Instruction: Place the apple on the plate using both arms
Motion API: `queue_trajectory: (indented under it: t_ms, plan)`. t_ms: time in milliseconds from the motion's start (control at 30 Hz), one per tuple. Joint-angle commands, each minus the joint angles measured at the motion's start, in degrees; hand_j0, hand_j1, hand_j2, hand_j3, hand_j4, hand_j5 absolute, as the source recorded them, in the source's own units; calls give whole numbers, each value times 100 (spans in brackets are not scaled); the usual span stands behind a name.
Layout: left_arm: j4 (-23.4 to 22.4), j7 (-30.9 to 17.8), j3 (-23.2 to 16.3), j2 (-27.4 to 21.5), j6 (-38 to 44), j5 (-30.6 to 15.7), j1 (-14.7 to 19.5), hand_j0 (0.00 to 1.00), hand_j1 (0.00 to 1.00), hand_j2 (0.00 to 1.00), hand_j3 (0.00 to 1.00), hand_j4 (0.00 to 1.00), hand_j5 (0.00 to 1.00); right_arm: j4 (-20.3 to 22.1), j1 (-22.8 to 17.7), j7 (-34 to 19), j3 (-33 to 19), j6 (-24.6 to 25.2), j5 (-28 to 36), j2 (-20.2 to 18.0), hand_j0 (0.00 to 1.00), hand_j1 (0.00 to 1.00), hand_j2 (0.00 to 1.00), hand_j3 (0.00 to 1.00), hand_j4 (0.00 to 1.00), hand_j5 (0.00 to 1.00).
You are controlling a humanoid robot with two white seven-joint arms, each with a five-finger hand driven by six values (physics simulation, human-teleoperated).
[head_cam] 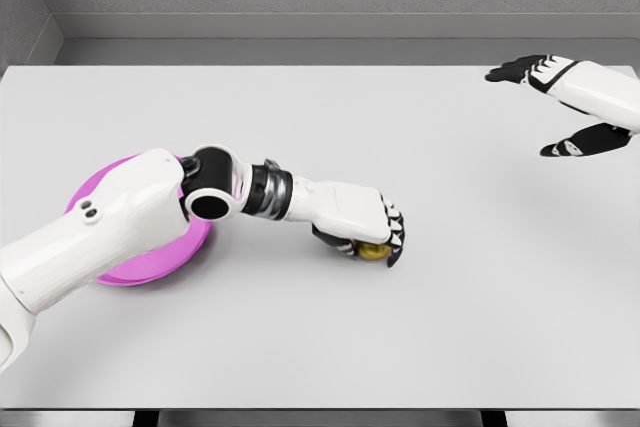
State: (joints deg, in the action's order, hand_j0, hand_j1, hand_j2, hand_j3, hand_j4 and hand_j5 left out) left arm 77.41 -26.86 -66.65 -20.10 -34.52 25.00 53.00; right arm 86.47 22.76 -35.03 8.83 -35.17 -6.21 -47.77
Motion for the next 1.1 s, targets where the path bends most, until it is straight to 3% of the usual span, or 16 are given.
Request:
queue_trajectory:
  t_ms: [0, 100, 133, 300, 533, 700, 767, 833, 867, 1000, 1067]
  plan:
    - [29, 5, 21, -81, -48, -118, 9, 49, 49, 49, 49, 49, 49, 2, 0, 3, -4, 17, 41, -48, 100, 100, 100, 100, 100, 100]
    - [38, 14, 126, -520, -48, -513, 106, 47, 47, 47, 47, 47, 47, 2, -18, 3, -4, 17, 41, -48, 100, 100, 100, 100, 100, 100]
    - [46, 23, 284, -801, -48, -627, 106, 42, 42, 42, 42, 42, 42, 19, -9, 3, 5, 17, 41, -39, 100, 100, 100, 100, 100, 100]
    - [38, 40, 952, -2278, -48, -1128, 53, 41, 41, 41, 41, 41, 41, 10, 17, 3, 5, 17, 41, -48, 100, 100, 100, 100, 100, 100]
    - [-6, 49, 996, -3254, -48, -1419, -122, 41, 41, 41, 41, 41, 41, -25, 62, 3, -83, 17, 50, -136, 100, 100, 100, 100, 100, 100]
    - [-147, 49, 996, -3500, -48, -1427, -263, 47, 47, 47, 47, 47, 47, -33, 44, 3, -83, 17, 41, -153, 100, 100, 100, 100, 100, 100]
    - [-147, 49, 987, -3491, -48, -1462, -264, 56, 56, 56, 56, 56, 56, -33, 44, 3, -83, 17, 41, -153, 100, 100, 100, 100, 100, 100]
    - [-138, 49, 987, -3430, -48, -1480, -281, 83, 83, 83, 83, 83, 83, -33, 35, 3, -83, 17, 41, -153, 100, 100, 100, 100, 100, 100]
    - [-129, 49, 987, -3430, -48, -1498, -281, 88, 88, 88, 88, 88, 88, -33, 35, 3, -83, 17, 41, -153, 100, 100, 100, 100, 100, 100]
    - [-68, 49, 987, -3377, -48, -1577, -255, 99, 99, 99, 99, 99, 99, -42, 35, 3, -92, 17, 41, -162, 100, 100, 100, 100, 100, 100]
    - [-68, 49, 987, -2789, -48, -1594, -193, 100, 100, 100, 100, 100, 100, -42, 44, 3, -92, 17, 41, -153, 100, 100, 100, 100, 100, 100]
